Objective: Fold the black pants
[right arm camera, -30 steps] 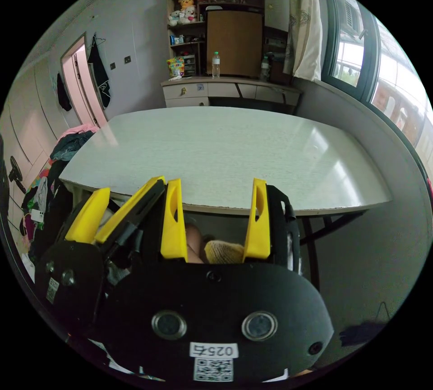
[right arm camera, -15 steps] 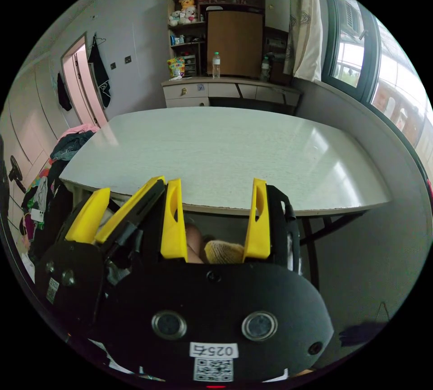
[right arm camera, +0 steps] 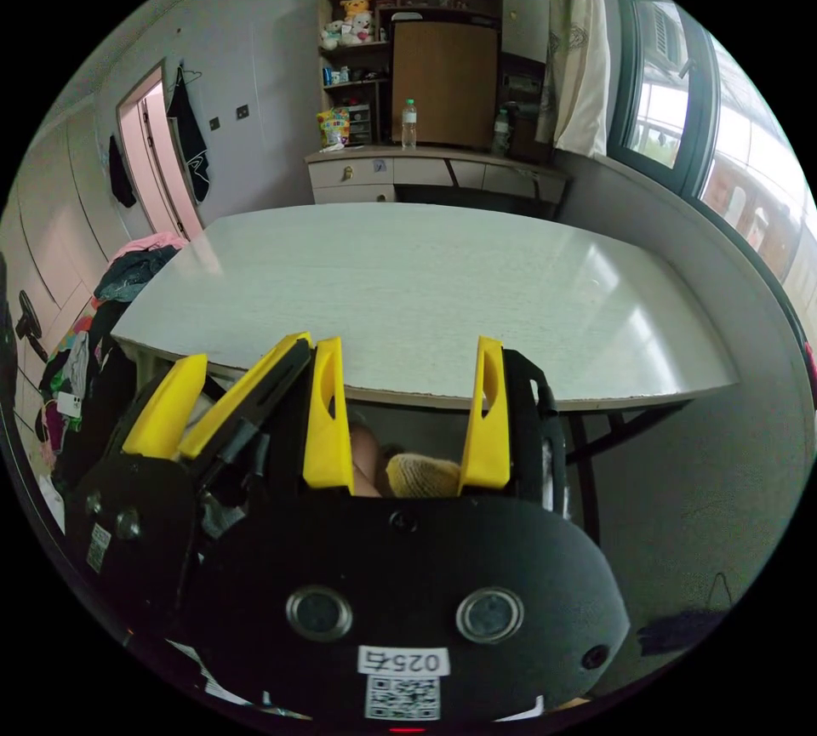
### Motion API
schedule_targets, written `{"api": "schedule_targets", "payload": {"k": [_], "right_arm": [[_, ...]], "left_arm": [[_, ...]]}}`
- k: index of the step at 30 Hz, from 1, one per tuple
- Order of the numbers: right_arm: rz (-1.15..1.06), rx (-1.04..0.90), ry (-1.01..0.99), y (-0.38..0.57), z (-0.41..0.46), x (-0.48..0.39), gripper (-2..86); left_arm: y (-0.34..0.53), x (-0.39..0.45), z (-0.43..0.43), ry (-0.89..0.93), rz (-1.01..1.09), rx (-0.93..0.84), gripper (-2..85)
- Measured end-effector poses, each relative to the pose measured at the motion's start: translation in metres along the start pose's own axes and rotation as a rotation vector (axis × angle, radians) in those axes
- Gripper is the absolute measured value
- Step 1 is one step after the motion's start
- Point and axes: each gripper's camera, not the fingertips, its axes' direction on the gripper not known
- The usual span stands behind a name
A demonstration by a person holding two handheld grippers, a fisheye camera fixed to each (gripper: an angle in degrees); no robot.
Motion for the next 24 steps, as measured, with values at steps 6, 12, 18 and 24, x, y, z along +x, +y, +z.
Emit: {"api": "schedule_targets", "payload": {"k": [6,12,18,24], "right_arm": [[0.001,-0.001,-0.002,-0.003,0.004,-0.002,21.0],[0.002,-0.002,-0.001,-0.006,0.008,-0.003,21.0],[0.004,-0.002,-0.001,-0.010,0.013,-0.003,21.0],[0.004,-0.002,-0.002,-0.015,0.019,-0.004,21.0]], "left_arm": [[-0.004,0.003,0.005,-0.001,-0.002,-0.001,16.3],[-0.009,0.007,0.010,0.000,-0.001,-0.001,16.3],[-0.015,0.011,0.014,0.001,-0.001,-0.001,16.2],[-0.022,0.015,0.018,0.000,-0.001,0.000,16.3]]}}
